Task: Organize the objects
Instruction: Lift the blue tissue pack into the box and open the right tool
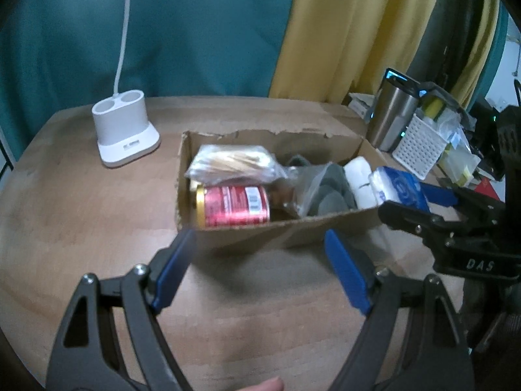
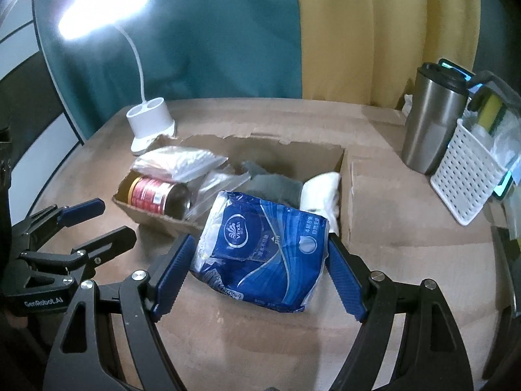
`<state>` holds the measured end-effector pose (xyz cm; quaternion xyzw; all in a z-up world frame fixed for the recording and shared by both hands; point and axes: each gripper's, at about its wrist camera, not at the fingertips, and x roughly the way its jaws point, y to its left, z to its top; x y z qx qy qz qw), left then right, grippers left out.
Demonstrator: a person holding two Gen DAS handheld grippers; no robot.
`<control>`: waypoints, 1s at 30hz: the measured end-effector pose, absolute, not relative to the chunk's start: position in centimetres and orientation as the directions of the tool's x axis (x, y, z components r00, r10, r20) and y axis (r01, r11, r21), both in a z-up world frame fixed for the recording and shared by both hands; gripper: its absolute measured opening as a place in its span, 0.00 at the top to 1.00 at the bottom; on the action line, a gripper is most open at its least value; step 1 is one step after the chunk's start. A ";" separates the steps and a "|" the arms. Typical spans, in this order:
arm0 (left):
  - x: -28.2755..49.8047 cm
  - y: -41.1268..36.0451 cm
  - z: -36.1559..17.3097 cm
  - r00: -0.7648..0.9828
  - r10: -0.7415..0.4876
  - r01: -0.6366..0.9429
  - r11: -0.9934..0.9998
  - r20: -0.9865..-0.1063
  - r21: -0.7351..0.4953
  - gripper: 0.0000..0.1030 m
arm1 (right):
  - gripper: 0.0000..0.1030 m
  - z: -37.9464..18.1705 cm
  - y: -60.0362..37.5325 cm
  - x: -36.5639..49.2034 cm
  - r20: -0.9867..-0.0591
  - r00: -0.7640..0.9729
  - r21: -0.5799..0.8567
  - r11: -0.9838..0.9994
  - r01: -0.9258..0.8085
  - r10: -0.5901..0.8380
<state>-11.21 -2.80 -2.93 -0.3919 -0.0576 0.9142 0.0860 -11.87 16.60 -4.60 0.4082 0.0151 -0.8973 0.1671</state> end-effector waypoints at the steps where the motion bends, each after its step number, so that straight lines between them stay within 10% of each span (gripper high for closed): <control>1: -11.5 -2.8 -2.9 -0.679 0.202 -0.112 -0.979 -0.706 -0.173 0.20 | 0.20 -4.6 16.6 -12.2 -0.738 -0.611 0.111 -0.944 0.311 -0.287; 30: -15.6 -3.4 -4.5 -0.657 0.195 -0.098 -0.980 -0.728 -0.174 0.20 | 0.18 -7.0 15.6 -18.2 -0.770 -0.565 0.125 -0.939 0.320 -0.295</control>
